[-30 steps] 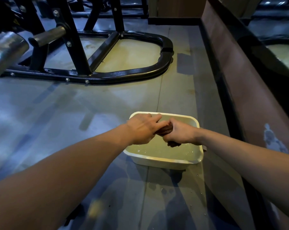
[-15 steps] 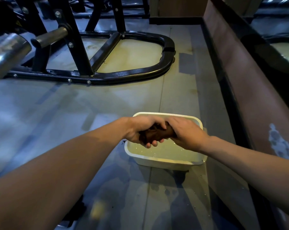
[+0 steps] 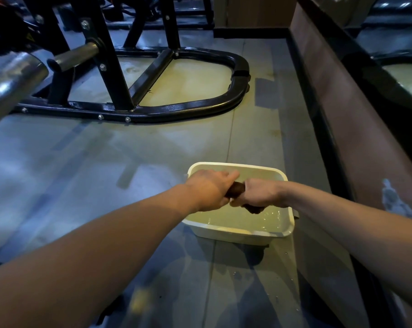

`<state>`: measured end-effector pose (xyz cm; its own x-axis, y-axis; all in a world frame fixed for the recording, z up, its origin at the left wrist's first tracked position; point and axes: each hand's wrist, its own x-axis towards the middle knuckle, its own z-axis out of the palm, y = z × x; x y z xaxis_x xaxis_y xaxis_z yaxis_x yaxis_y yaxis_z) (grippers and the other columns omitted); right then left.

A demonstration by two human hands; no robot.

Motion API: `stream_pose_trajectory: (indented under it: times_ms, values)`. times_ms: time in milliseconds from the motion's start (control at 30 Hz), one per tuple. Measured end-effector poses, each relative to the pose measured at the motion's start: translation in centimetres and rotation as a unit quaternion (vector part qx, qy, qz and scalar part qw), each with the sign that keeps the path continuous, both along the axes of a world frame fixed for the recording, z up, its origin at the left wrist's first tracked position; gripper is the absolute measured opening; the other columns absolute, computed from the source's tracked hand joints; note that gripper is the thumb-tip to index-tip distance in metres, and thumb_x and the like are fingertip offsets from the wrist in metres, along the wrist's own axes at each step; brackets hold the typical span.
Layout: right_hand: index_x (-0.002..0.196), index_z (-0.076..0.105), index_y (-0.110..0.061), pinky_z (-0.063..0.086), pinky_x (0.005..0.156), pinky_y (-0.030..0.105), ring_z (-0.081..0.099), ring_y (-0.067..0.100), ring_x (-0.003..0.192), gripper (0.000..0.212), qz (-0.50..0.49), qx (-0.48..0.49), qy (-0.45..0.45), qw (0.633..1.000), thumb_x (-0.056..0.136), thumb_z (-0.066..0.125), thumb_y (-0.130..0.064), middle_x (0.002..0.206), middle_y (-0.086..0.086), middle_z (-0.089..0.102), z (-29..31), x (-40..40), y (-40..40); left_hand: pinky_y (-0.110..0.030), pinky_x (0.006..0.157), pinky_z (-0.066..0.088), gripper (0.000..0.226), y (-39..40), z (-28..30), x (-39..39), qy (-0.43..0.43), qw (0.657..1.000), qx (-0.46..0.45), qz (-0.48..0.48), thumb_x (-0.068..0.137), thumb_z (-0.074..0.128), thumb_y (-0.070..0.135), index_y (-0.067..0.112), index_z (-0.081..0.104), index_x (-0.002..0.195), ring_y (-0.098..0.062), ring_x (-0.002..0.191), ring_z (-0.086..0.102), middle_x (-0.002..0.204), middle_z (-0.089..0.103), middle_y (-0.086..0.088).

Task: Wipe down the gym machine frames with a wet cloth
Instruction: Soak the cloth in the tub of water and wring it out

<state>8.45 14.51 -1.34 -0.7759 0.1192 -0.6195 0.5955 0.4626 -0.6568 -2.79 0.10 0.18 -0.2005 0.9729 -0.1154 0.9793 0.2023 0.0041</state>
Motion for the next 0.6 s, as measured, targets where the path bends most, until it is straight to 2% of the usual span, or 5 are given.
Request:
stream_pose_trajectory:
  times_ms: [133, 233, 367, 467, 600]
  values:
    - [0.142, 0.044, -0.019, 0.057, 0.097, 0.044, 0.059, 0.026, 0.109, 0.071, -0.023, 0.197, 0.059, 0.978, 0.085, 0.083, -0.038, 0.135, 0.009, 0.046, -2.4, 0.6, -0.5, -0.026, 0.061, 0.035, 0.043, -0.2, -0.6, 0.7, -0.066, 0.997, 0.007, 0.050, 0.097, 0.064, 0.040, 0.029, 0.049, 0.136, -0.016, 0.094, 0.056, 0.114, 0.058, 0.006]
    - [0.160, 0.017, -0.028, 0.048, 0.111, 0.049, 0.035, 0.033, 0.143, 0.102, 0.015, 0.454, 0.208, 0.866, 0.084, 0.079, -0.054, 0.163, 0.006, 0.014, -2.4, 1.5, -0.2, -0.027, 0.053, 0.045, 0.032, 0.7, -0.6, 0.0, -0.344, 0.901, 0.006, 0.264, 0.094, 0.068, 0.037, 0.019, 0.063, 0.120, -0.019, 0.075, 0.062, 0.091, 0.064, -0.003]
    - [0.164, 0.010, -0.027, 0.040, 0.116, 0.052, 0.016, 0.033, 0.155, 0.105, 0.083, 0.493, 0.272, 0.822, 0.087, 0.071, -0.063, 0.170, 0.002, 0.014, -2.4, 2.5, 0.0, -0.021, 0.044, 0.040, 0.035, 0.5, 0.8, -1.3, -0.604, 0.734, -0.017, 0.311, 0.099, 0.064, 0.033, 0.015, 0.057, 0.128, -0.014, 0.060, 0.055, 0.099, 0.063, -0.013]
    - [0.159, 0.028, -0.022, 0.043, 0.113, 0.050, 0.033, 0.031, 0.149, 0.093, 0.057, 0.464, 0.329, 0.820, 0.086, 0.077, -0.051, 0.163, 0.003, 0.035, -2.7, 2.4, -0.7, -0.017, 0.040, 0.034, 0.038, -0.1, 2.1, -1.5, -0.706, 0.640, -0.089, 0.290, 0.098, 0.063, 0.032, 0.006, 0.059, 0.125, -0.014, 0.056, 0.051, 0.097, 0.065, -0.015]
    - [0.132, 0.053, -0.016, 0.059, 0.081, 0.035, 0.065, 0.021, 0.100, 0.054, 0.036, 0.362, 0.422, 0.830, 0.087, 0.081, -0.025, 0.117, 0.004, 0.067, -2.4, 2.1, -0.1, -0.016, 0.039, 0.037, 0.044, -0.3, 2.4, -2.0, -0.740, 0.596, -0.149, 0.273, 0.095, 0.065, 0.035, 0.000, 0.059, 0.123, -0.011, 0.052, 0.051, 0.090, 0.066, -0.011]
